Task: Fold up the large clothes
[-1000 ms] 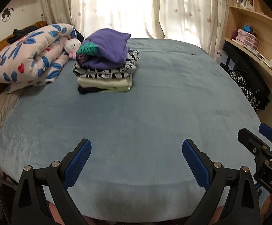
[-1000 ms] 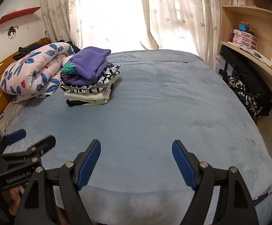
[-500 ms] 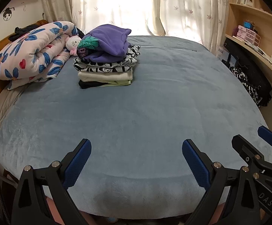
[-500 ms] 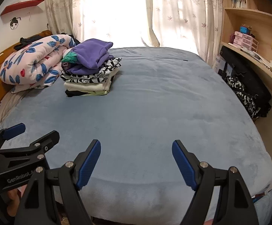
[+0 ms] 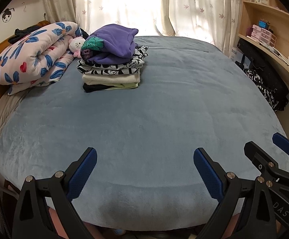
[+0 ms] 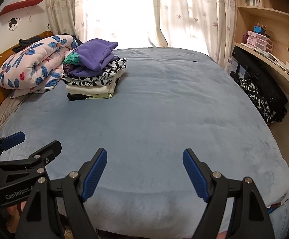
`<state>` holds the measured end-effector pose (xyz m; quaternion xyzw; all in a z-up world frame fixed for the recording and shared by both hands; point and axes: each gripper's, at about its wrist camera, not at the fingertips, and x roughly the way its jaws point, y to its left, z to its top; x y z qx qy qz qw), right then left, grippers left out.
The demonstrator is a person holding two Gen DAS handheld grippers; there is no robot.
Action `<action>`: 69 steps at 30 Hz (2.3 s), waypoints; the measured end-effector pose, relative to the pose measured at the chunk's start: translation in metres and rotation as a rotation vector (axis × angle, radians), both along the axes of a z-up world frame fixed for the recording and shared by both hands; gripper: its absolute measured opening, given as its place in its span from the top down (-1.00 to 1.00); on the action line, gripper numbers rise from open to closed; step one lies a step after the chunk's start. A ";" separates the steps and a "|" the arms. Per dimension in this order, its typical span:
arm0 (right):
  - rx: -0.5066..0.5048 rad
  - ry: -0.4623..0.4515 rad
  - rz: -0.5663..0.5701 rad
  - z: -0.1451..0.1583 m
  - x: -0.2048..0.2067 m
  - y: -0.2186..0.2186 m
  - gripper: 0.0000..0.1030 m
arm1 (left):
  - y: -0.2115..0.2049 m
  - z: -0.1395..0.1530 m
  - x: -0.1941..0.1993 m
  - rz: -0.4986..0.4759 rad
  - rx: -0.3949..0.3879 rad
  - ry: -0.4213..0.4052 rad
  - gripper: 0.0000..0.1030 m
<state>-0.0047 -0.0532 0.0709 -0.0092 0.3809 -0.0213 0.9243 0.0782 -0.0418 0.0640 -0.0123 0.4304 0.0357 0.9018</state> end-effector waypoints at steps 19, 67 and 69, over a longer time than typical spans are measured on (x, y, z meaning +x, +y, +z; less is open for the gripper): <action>0.002 0.003 -0.003 -0.002 0.000 -0.001 -0.53 | 0.003 -0.003 0.002 0.005 0.001 0.020 -0.88; 0.002 0.020 -0.012 -0.010 0.006 0.002 -0.53 | 0.012 -0.011 0.011 0.001 0.008 0.047 -0.88; 0.003 0.024 -0.012 -0.012 0.007 0.002 -0.53 | 0.014 -0.012 0.012 -0.001 0.008 0.051 -0.88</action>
